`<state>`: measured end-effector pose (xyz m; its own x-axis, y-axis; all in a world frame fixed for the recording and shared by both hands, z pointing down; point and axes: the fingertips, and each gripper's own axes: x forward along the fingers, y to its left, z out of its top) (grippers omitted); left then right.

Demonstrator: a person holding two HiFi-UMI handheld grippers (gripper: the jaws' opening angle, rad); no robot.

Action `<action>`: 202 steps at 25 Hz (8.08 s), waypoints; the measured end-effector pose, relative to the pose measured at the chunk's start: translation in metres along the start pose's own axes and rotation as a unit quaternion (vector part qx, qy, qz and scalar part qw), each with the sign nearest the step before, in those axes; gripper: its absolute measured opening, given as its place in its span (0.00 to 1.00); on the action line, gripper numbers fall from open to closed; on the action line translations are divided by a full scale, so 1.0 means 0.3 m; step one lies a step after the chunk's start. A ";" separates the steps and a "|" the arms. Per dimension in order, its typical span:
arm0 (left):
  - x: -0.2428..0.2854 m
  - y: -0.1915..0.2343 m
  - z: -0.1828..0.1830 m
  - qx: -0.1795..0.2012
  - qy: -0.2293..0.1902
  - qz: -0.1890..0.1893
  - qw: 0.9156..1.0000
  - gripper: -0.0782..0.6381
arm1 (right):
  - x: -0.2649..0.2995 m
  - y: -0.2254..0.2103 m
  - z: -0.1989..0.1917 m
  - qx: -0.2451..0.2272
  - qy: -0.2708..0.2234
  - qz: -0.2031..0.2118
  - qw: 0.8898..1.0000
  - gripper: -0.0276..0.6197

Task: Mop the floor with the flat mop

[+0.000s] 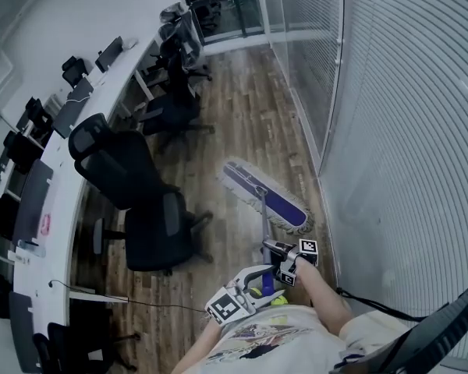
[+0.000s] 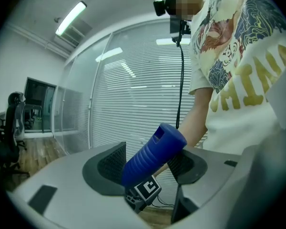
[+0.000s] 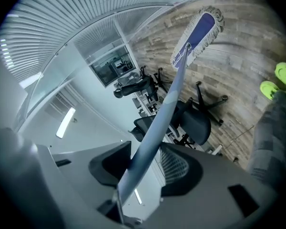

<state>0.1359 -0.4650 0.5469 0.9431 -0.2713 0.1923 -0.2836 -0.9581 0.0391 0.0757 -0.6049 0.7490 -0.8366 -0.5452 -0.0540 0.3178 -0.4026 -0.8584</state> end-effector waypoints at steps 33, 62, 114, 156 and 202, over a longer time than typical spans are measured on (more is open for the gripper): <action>0.110 1.478 0.121 -0.019 -0.049 -0.010 0.999 0.47 | 1.009 0.542 0.939 -0.039 -0.015 -0.059 0.997 0.32; -0.019 0.733 0.014 -0.009 -0.003 0.015 1.000 0.47 | 0.554 0.235 0.413 -0.023 0.008 -0.078 0.997 0.31; -0.917 -0.827 -0.241 -0.001 -0.004 -0.052 0.999 0.47 | -0.078 -0.621 -1.027 0.000 -0.085 -0.030 0.996 0.31; -0.114 0.437 -0.009 -0.013 -0.035 0.009 0.999 0.47 | 0.394 0.079 0.171 -0.028 0.005 -0.065 0.997 0.32; -0.058 1.943 0.056 -0.013 -0.025 -0.057 0.998 0.49 | 1.475 0.582 1.119 -0.052 -0.020 -0.073 0.996 0.32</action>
<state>-0.0429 -1.0203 0.5497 0.9770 -0.1648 0.1354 -0.1769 -0.9807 0.0833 -0.0893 -1.1632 0.7465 -0.8513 -0.5162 0.0939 0.1443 -0.4024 -0.9040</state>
